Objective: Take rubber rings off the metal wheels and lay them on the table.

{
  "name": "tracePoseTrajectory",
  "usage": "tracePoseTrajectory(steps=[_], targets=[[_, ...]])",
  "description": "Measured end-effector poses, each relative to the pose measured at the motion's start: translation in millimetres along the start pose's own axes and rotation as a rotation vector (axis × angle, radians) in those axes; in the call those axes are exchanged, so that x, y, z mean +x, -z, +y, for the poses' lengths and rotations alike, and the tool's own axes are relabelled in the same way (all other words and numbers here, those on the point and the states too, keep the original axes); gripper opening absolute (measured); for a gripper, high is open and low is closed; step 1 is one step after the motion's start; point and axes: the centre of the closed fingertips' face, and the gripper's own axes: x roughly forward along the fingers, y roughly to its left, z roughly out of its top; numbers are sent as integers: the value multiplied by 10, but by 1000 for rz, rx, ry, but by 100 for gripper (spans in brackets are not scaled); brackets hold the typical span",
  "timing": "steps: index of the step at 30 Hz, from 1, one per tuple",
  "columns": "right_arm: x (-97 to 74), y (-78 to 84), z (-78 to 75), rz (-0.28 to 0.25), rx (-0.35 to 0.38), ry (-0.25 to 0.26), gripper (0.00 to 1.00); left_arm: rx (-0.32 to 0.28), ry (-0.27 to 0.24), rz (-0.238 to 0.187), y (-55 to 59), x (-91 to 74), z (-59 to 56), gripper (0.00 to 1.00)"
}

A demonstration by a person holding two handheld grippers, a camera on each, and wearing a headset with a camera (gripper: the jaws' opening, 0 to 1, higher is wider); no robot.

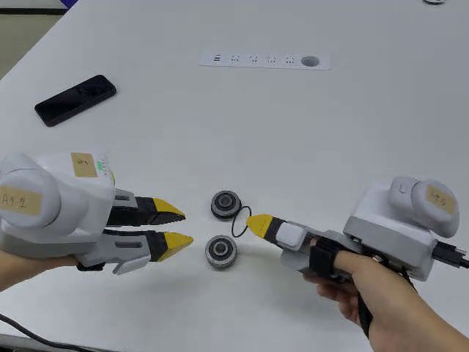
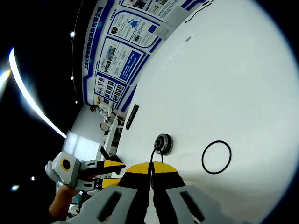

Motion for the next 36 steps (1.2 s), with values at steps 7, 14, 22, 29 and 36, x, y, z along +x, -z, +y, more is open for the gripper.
tracePoseTrajectory(steps=[7, 14, 22, 29, 36], targets=[[-177, -109, -346, -38, 18, 80, 2, -5, -2, -19, -74, -30, -32, 18], [-336, -193, -561, -71, 60, 127, 2, -6, -6, -39, -154, -32, -20, 19], [-398, -183, -641, -78, 94, 156, 2, 3, 4, -36, -187, -27, -40, 18], [-414, -77, -722, -43, 104, 208, 2, 8, 11, -38, -215, -19, -75, 18], [-440, -70, -759, -42, 70, 228, 5, 1, 7, -61, -252, -48, -69, 18]])
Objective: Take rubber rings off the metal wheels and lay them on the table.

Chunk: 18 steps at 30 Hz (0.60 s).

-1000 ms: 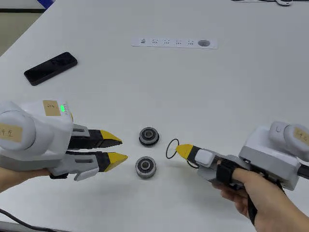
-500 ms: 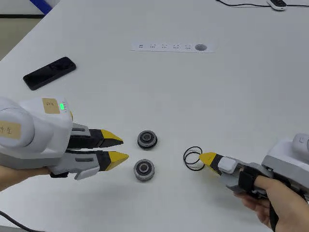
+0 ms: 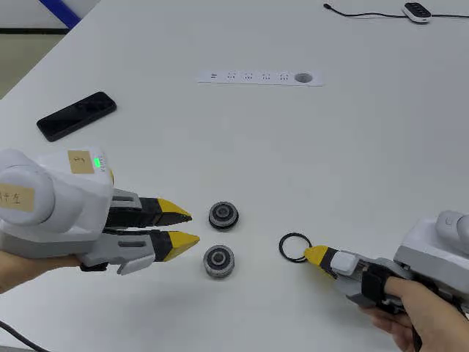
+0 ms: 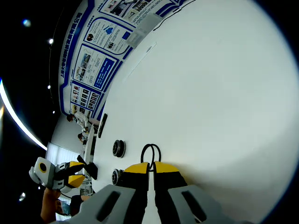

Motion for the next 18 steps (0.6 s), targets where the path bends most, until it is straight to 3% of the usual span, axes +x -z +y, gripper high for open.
tracePoseTrajectory(steps=[7, 13, 15, 18], targets=[[-41, -48, -68, -13, -45, 34, 8, 0, 2, 12, 34, -8, -10, 18], [-75, -190, -7, -55, 1, -3, 8, 5, 1, 22, 72, 14, 19, 18], [-80, -283, 107, -79, 65, -64, 8, -10, 7, 14, 82, 30, 58, 18], [-102, -397, 133, -96, 53, -69, 8, 0, 7, 36, 122, 58, 122, 17]])
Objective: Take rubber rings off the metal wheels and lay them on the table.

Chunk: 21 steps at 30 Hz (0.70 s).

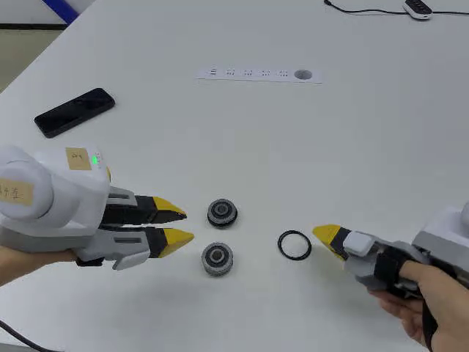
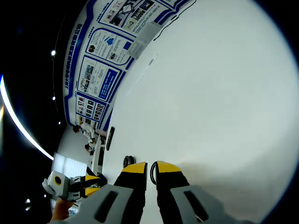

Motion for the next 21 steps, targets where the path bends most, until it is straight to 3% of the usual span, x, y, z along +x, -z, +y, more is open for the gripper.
tracePoseTrajectory(steps=[4, 13, 17, 21], targets=[[39, -115, 113, -34, 59, -55, 8, -4, 5, 5, 2, 66, 92, 17], [134, -71, 240, -16, 24, -98, 9, 25, 33, 19, 2, 343, 242, 17], [166, -23, 275, 4, -6, -111, 9, 62, 58, 52, 69, 520, 274, 17], [200, 32, 287, 22, -16, -119, 9, 61, 63, 47, 83, 617, 371, 17]])
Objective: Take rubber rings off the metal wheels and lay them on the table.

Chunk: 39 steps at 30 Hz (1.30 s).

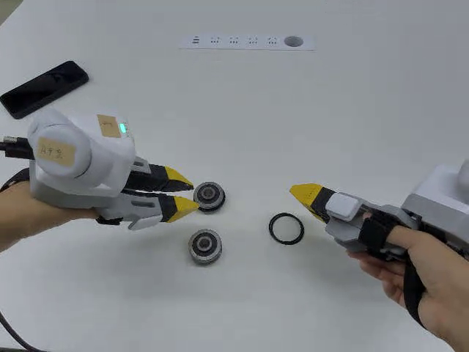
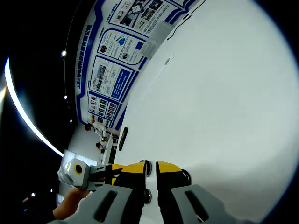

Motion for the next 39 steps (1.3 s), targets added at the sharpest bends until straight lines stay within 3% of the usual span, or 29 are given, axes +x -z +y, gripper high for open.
tracePoseTrajectory(steps=[6, 30, 35, 37, 39], targets=[[38, 56, 3, 18, -26, 5, 9, -2, 7, -9, -65, 87, 14, 16], [80, 80, 82, 21, -15, -23, 9, -1, 30, 30, -3, 208, -16, 15], [89, 77, 89, 22, -12, -26, 9, 9, 37, 40, 4, 190, -24, 13], [105, 82, 108, 23, -9, -31, 9, 56, 43, 50, 7, 187, -29, 13], [143, 106, 153, 34, -12, -45, 9, 66, 43, 52, 9, 187, -36, 12]])
